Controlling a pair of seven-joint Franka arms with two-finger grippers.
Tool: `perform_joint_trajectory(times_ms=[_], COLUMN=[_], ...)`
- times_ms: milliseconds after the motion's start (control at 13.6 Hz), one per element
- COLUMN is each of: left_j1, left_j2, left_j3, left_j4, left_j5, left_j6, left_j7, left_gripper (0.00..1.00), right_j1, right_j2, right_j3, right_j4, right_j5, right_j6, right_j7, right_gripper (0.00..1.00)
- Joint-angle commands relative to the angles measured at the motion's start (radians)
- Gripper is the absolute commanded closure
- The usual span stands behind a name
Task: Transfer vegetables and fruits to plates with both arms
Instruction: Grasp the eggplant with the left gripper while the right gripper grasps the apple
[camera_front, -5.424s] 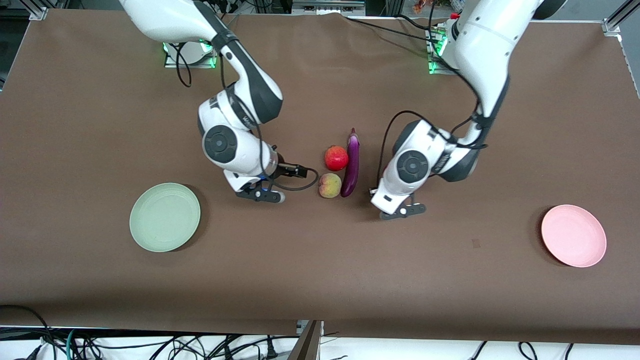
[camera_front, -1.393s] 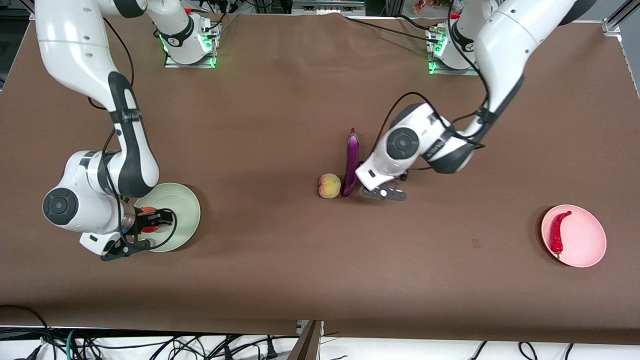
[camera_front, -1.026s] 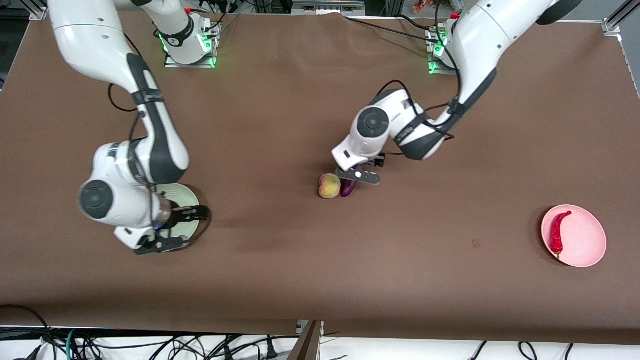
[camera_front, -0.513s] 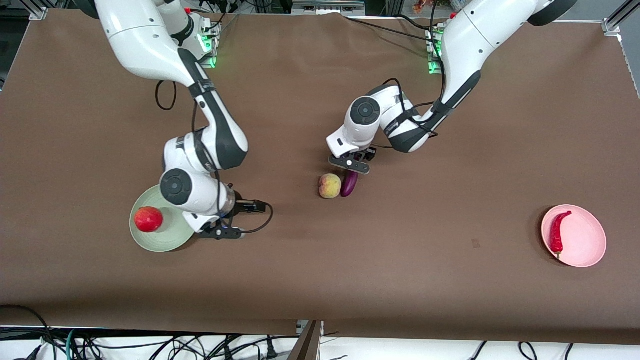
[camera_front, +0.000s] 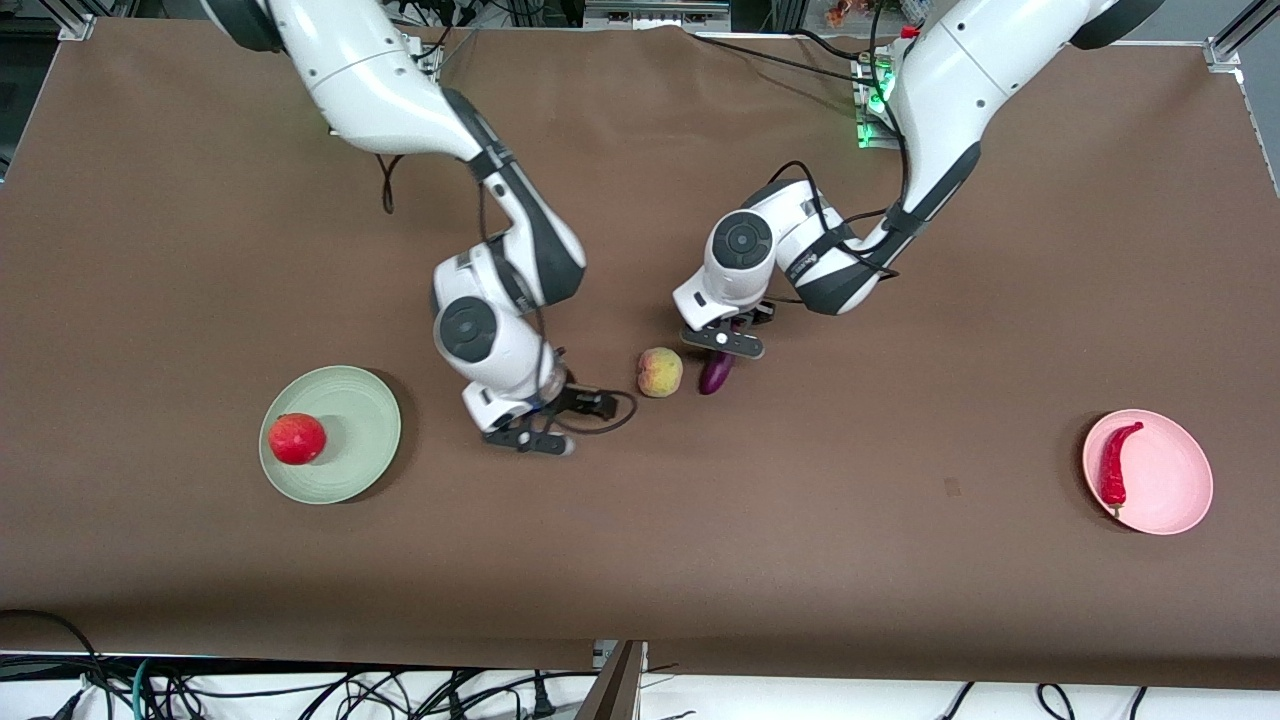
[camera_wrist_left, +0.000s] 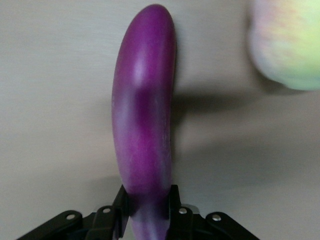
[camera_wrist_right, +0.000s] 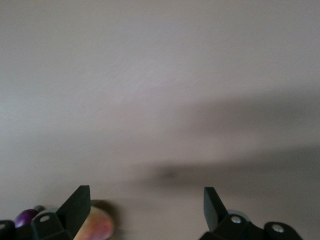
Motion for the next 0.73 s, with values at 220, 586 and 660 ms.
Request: perform_joint_trajectory(times_ms=[220,586,660], left_j1=[0.096,0.284,0.327], left_j2=[-0.145,-0.14,-0.139], left_j3=[-0.012,0.006,0.008], left_j4=[0.094,0.206,0.223], left_j5=[0.027,0.028,0.028], left_j6=[-0.3,-0.388,-0.386], left_j7=[0.012,0.395,0.476], left_gripper=[0.93,0.91,0.91], right_j1=[0.131,0.189,0.195], right_j2=[0.031,0.068,0.08], right_j3=[-0.008,-0.01,-0.013], right_j4=[0.002,0.002,0.002], right_j5=[0.017,0.007,0.003], right_j6=[0.115,0.159,0.165], right_j7=[0.15,0.182,0.181], right_gripper=[0.0,0.0,0.01])
